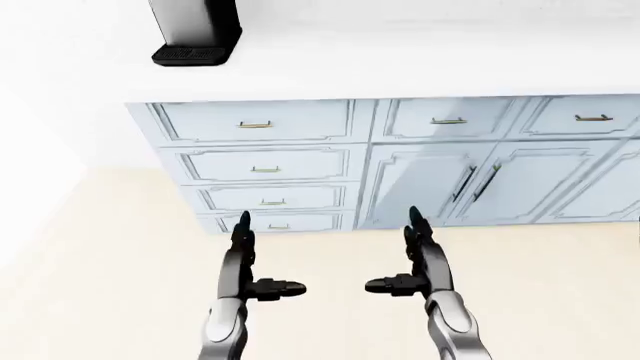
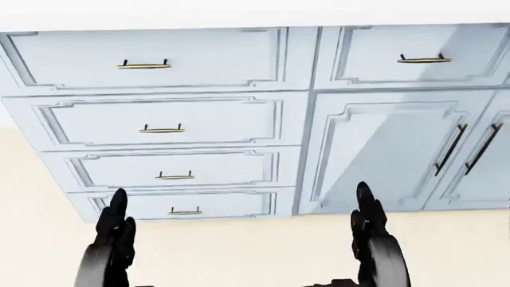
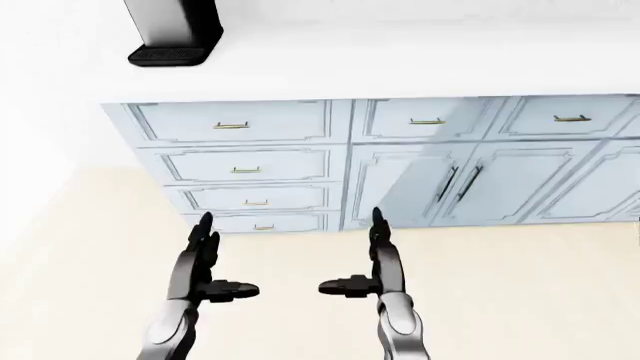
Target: Navigate to the stove.
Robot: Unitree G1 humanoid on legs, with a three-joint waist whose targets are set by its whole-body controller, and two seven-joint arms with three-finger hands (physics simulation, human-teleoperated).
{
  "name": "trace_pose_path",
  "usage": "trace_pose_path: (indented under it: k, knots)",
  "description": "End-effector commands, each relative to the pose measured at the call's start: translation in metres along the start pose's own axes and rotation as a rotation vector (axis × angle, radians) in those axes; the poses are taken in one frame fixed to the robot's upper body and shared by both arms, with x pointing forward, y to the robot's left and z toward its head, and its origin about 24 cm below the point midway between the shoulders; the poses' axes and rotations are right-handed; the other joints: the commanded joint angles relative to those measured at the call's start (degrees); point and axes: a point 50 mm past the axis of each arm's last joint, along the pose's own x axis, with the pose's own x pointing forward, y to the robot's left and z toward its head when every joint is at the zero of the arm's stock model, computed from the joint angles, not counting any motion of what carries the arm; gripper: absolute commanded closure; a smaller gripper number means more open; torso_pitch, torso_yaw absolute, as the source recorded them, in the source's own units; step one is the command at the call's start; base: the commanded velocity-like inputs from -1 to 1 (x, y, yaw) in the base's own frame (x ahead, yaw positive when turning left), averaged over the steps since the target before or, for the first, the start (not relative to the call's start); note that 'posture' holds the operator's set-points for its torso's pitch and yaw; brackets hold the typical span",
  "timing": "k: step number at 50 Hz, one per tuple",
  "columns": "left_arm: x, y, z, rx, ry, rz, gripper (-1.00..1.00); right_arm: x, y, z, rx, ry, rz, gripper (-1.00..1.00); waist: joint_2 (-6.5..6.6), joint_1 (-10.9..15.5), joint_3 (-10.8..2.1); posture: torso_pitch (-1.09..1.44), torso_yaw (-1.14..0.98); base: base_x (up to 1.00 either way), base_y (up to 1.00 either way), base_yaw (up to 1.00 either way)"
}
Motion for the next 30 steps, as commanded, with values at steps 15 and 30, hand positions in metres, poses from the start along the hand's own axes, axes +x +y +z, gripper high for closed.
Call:
trace_pose_path:
  k: [15,30]
  knots:
    - [0.0103,0.0073,0.0279,0.033,-0.189,0.048,-1.0,0.0047,-0.0031,0.0311,0.001,-0.181,-0.013,-1.0,-0.24,0.4,-4.61,0.0,0.0,0.0,0.0,0.0]
    - [0.0094,0.0065,0.0262,0.045,-0.187,0.048,-1.0,0.0028,-0.0011,0.0299,-0.009,-0.175,0.006,-1.0,0.64,-0.1,-4.3,0.0,0.0,0.0,0.0,-0.15]
